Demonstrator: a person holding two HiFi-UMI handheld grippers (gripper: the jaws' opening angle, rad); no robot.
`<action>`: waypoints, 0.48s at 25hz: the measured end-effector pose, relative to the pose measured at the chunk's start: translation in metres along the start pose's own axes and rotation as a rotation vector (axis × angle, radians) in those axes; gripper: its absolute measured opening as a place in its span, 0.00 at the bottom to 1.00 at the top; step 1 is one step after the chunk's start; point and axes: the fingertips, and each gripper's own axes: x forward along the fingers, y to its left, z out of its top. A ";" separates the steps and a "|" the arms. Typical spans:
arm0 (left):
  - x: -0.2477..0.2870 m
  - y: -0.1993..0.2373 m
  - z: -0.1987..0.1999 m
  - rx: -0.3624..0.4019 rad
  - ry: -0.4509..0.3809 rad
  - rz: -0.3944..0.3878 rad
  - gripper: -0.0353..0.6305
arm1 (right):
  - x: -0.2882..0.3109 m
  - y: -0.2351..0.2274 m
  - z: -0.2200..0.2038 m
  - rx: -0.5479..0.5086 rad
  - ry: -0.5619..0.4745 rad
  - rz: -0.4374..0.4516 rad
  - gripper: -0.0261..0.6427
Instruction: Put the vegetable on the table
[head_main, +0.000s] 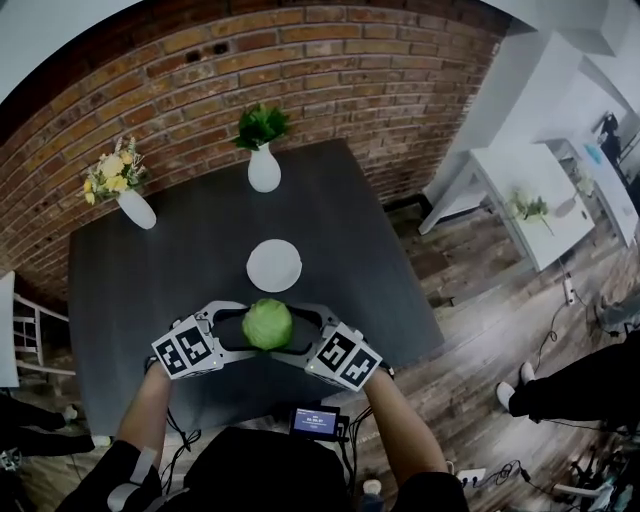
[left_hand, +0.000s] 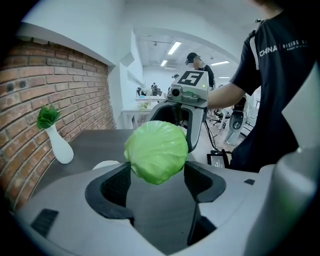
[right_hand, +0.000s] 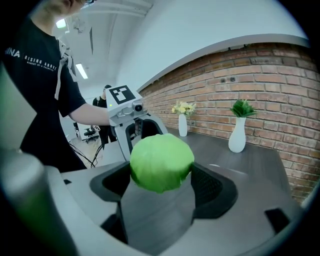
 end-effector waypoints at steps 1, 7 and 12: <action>0.004 0.005 0.002 -0.004 0.004 0.008 0.53 | -0.001 -0.006 -0.001 -0.006 -0.001 0.004 0.59; 0.022 0.031 0.000 -0.014 0.035 0.027 0.53 | 0.008 -0.038 -0.013 -0.012 0.000 0.033 0.59; 0.031 0.061 -0.009 -0.017 0.044 0.023 0.53 | 0.025 -0.066 -0.013 -0.001 0.010 0.035 0.59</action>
